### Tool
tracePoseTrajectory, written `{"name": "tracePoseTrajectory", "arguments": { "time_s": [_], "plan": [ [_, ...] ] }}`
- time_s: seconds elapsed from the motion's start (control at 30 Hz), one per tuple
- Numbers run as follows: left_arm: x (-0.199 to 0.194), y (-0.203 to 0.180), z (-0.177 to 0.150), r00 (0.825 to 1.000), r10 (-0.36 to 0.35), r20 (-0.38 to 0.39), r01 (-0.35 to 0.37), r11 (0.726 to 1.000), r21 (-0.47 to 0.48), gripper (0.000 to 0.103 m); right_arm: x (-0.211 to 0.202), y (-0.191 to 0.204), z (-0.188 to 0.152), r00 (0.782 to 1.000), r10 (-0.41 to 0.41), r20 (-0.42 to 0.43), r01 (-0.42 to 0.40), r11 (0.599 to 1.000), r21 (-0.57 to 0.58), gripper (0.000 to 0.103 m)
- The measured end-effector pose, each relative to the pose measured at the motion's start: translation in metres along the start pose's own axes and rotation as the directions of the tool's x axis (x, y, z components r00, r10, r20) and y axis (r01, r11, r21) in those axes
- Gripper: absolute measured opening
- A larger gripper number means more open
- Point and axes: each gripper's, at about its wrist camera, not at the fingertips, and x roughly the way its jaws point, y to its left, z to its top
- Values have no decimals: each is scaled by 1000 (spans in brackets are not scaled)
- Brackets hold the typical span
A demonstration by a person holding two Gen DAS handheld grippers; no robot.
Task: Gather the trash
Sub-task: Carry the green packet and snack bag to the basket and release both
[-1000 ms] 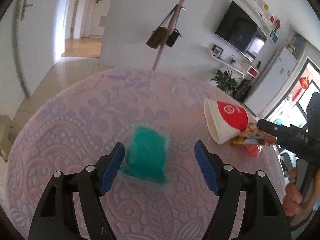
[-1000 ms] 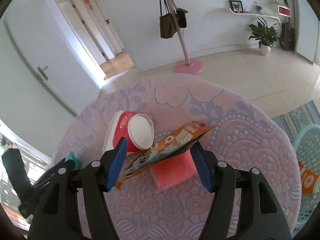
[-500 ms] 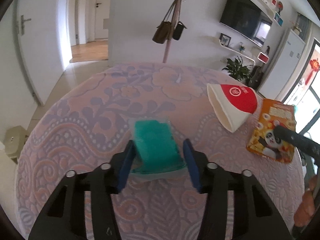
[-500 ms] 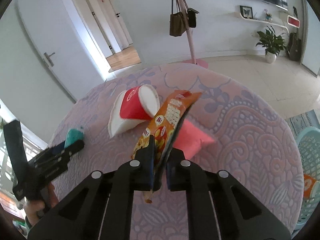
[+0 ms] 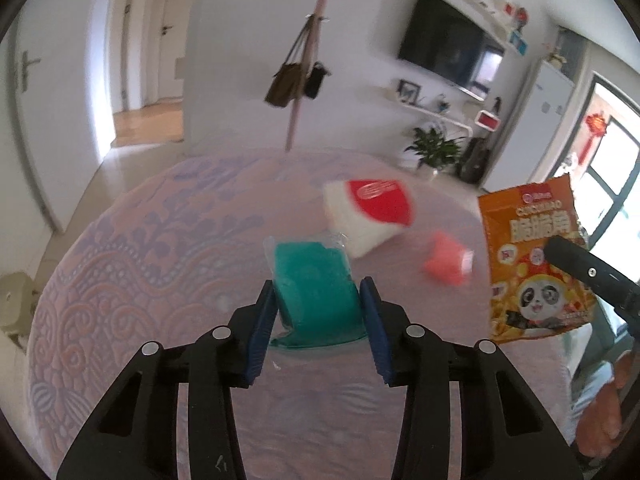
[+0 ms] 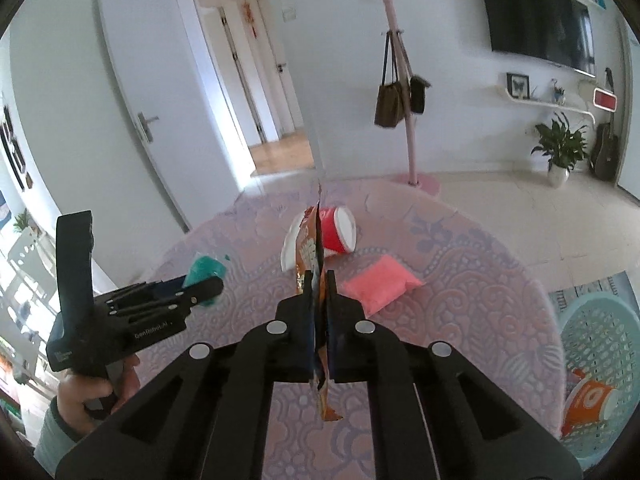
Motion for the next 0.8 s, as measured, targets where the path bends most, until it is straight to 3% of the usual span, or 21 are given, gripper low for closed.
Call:
{"name": "tracePoseTrajectory", "arguments": {
  "time_s": [0.27, 0.47, 0.6, 0.7, 0.8],
  "plan": [
    [-20, -78, 16, 995, -73, 71, 65, 991, 114, 41, -72, -37, 7, 984, -96, 152, 91, 995, 37, 3],
    [-13, -141, 19, 983, -172, 69, 157, 970, 186, 41, -107, -90, 0, 960, -196, 198, 172, 976, 131, 3],
    [6, -193, 11, 965, -261, 11, 252, 942, 223, 41, -127, -135, -10, 933, -287, 217, 232, 941, 247, 3],
    [24, -234, 0, 953, -299, -37, 298, 916, 270, 41, -140, -168, -21, 901, -384, 203, 311, 896, 316, 3],
    [43, -270, -9, 939, -334, -86, 344, 888, 304, 41, -153, -199, -33, 883, -432, 183, 342, 860, 379, 3]
  ]
}}
